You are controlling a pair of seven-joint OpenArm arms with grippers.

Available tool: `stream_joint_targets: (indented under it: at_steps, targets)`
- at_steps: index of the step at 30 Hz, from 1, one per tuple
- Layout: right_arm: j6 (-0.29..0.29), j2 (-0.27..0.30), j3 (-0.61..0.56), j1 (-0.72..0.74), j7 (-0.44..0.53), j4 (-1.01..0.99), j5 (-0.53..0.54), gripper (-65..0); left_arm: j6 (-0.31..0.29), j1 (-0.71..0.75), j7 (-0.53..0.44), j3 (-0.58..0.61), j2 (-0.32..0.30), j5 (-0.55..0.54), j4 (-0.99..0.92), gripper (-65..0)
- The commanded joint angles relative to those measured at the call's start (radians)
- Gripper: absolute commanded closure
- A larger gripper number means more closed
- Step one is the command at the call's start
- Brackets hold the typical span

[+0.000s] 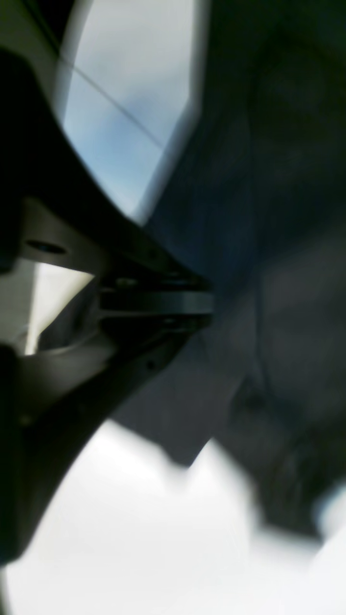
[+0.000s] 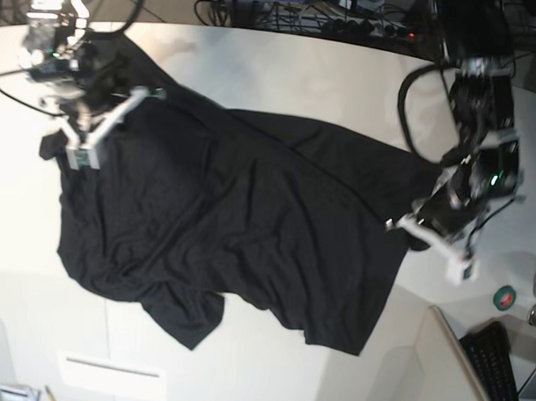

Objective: Layout the t-shirt on the table in an organized manner, then fold the t-shirt properly
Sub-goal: 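Grasp the shirt edges again with both grippers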

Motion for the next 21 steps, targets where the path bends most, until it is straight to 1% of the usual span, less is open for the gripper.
stream_joint_targets:
  at_steps: [1,2,4,5,6,7,9,10,11,13,14,17,18,19,20,21]
  targets:
    - [0.001,0.0,-0.025,0.022,0.019,0.004,0.007,0.0,-0.003,-0.073,0.003,0.038,-0.012,-0.008,-0.032,0.0]
    - [-0.008,0.0,-0.045,0.037,0.019,-0.007,0.007,0.0,-0.003,-0.133,0.026,0.094,-0.013,-0.008,-0.092,0.0]
    - [-0.045,0.0,-0.048,0.06,0.019,-0.029,0.007,0.0,-0.002,-0.228,0.053,0.186,-0.016,-0.008,-0.207,0.0]
    - [-0.061,0.0,-0.048,0.068,0.019,-0.039,0.007,0.0,0.012,-0.262,0.057,0.213,-0.015,-0.008,-0.252,0.0]
    - [-0.068,0.002,-0.048,0.076,0.019,-0.049,0.007,0.0,0.044,-0.274,0.057,0.221,-0.016,-0.008,-0.273,0.0]
    - [-0.071,0.002,-0.048,0.082,0.019,-0.058,0.007,0.0,0.098,-0.28,0.057,0.216,-0.015,-0.011,-0.287,0.0]
    - [-0.071,0.022,-0.048,0.085,0.019,-0.075,0.005,0.0,0.227,-0.268,0.057,0.15,-0.007,-0.018,-0.287,0.0]
    - [-0.071,0.035,-0.048,0.087,0.019,-0.084,0.005,0.0,0.296,-0.248,0.057,0.097,0.013,-0.018,-0.285,0.0]
    - [-0.071,0.039,-0.048,0.091,0.019,-0.095,0.005,0.0,0.353,-0.233,0.055,0.045,0.036,-0.018,-0.281,0.0]
    - [-0.071,0.043,-0.048,0.093,0.019,-0.114,0.005,0.0,0.418,-0.207,0.052,-0.029,0.068,-0.017,-0.261,0.0]
    - [-0.071,0.043,-0.048,0.093,0.021,-0.121,0.005,0.0,0.429,-0.195,0.05,-0.047,0.077,-0.009,-0.25,-0.3]
    - [-0.071,0.045,-0.048,0.093,0.021,-0.124,0.005,0.0,0.431,-0.195,0.049,-0.051,0.083,-0.009,-0.264,-28.0]
    - [-0.071,0.045,-0.048,0.094,0.021,-0.124,0.005,0.0,0.431,-0.201,0.049,-0.051,0.085,-0.009,-0.276,-35.7]
    - [-0.071,0.045,-0.048,0.094,0.021,-0.124,0.005,0.0,0.432,-0.213,0.049,-0.051,0.093,-0.009,-0.291,-41.1]
    - [-0.071,0.045,-0.048,0.097,0.021,-0.124,0.005,0.0,0.435,-0.222,0.049,-0.051,0.099,-0.008,-0.311,-42.3]
    - [-0.071,0.045,-0.048,0.097,0.021,-0.124,0.005,0.0,0.435,-0.23,0.049,-0.051,0.099,-0.008,-0.336,-41.5]
